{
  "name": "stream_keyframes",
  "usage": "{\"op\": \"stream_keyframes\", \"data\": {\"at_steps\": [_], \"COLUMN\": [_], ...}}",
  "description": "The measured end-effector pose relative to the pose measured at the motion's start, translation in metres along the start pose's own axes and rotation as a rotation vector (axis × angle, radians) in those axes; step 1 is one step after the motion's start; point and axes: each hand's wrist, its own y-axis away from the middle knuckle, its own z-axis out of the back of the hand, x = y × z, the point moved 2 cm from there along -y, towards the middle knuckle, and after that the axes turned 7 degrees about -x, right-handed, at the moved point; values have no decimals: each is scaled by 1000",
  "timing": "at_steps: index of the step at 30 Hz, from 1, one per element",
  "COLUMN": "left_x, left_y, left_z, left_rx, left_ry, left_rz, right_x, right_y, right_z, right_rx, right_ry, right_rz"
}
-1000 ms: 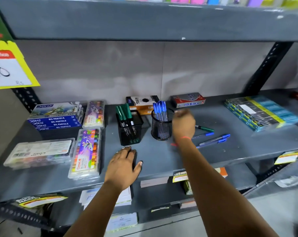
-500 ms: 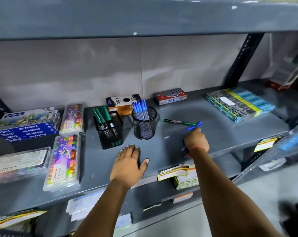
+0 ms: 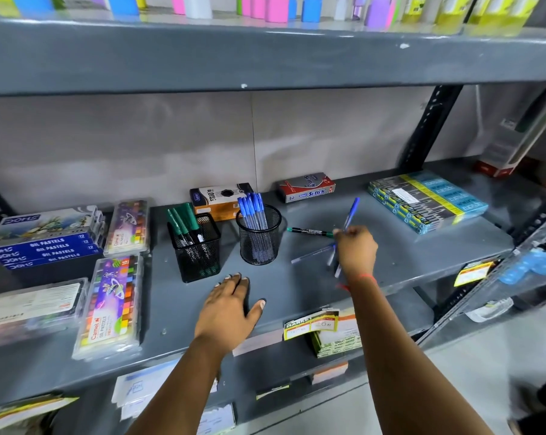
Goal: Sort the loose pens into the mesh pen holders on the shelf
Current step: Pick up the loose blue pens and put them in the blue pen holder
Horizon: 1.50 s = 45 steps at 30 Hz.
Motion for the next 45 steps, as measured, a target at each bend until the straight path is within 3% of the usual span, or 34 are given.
{"op": "stream_keyframes", "data": {"at_steps": [3, 7, 13, 17, 21, 26, 28, 32, 35, 40, 45], "left_x": [4, 5, 5, 5, 5, 6, 6, 6, 5, 5, 6], "left_y": [1, 2, 2, 2, 2, 2, 2, 2, 2, 1, 1], "left_z": [1, 0, -2, -2, -2, -3, -3, -3, -1, 0, -1], "left_rx": [3, -30, -61, -69, -64, -52, -56, -53, -49, -23, -20], "left_ry": [-17, -27, -25, -37, -26, -17, -18, -6, -2, 5, -1], "left_rz": [-7, -15, -16, -19, -18, -15, -16, -19, -16, -14, -19], "right_x": [39, 80, 82, 75, 73, 15, -12, -35, -35, -23, 29], "right_y": [0, 6, 13, 17, 11, -10, -13, -14, -19, -21, -11], "right_z": [-15, -46, -86, -94, -83, -40, -23, -8, -1, -4, -27], "right_rx": [17, 186, 357, 430, 307, 82, 59, 76, 63, 135, 100], "right_ry": [-153, -153, 268, 376, 291, 358, 415, 490, 386, -6, -323], "right_rz": [72, 199, 314, 309, 278, 54, -69, -123, -192, -305, -174]}}
